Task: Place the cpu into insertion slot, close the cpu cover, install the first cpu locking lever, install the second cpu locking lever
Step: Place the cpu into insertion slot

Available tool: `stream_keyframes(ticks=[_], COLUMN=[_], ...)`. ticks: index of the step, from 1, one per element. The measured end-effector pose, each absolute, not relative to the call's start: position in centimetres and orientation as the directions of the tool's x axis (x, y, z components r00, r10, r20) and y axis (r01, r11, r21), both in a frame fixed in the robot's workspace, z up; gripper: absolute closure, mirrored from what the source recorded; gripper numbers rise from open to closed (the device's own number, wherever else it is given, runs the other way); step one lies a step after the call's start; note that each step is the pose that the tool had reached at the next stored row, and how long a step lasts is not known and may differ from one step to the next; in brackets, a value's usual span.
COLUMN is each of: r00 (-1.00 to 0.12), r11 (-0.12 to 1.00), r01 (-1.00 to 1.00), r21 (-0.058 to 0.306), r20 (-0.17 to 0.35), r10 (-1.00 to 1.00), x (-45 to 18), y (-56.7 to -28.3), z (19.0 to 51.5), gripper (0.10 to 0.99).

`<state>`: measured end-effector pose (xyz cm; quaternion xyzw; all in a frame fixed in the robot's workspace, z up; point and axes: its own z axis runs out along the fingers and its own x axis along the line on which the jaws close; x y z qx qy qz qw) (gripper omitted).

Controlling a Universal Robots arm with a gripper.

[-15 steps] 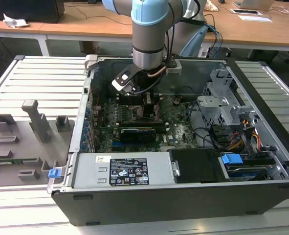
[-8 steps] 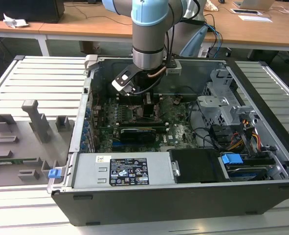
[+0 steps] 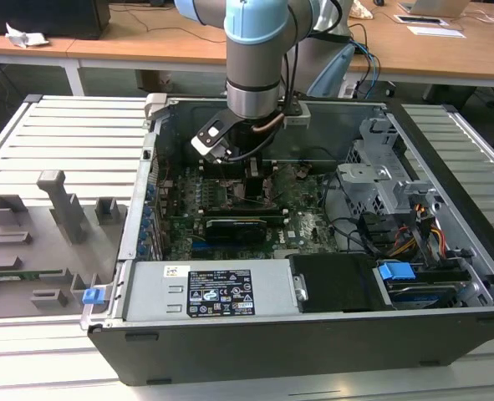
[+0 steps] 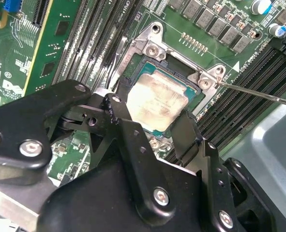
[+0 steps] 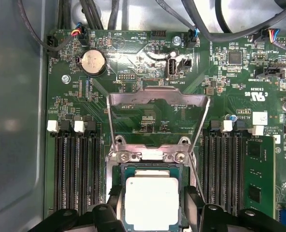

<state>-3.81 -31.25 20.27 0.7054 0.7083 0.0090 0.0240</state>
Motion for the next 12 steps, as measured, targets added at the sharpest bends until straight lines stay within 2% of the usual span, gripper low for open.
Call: stream_keyframes(ticks=[6,8,9,10,12], r00=[-0.004,-0.004,-0.004,-0.004,-0.004], r11=[0.005,0.005,0.005,0.004,0.005], r01=[0.999,0.999,1.000,1.000,1.000], r21=[0.037,0.033,0.029,0.028,0.028], r20=[-0.021,-0.021,-0.021,-0.021,-0.022], r10=[1.000,1.000,1.000,1.000,1.000], x=[-3.66,-3.60,-3.58,-3.58,-3.58], y=[-31.25,-31.25,-31.25,-31.25,-31.25], z=[21.04,21.13,21.21,21.21,21.25], gripper=[0.486,0.612,0.733,0.733,0.855])
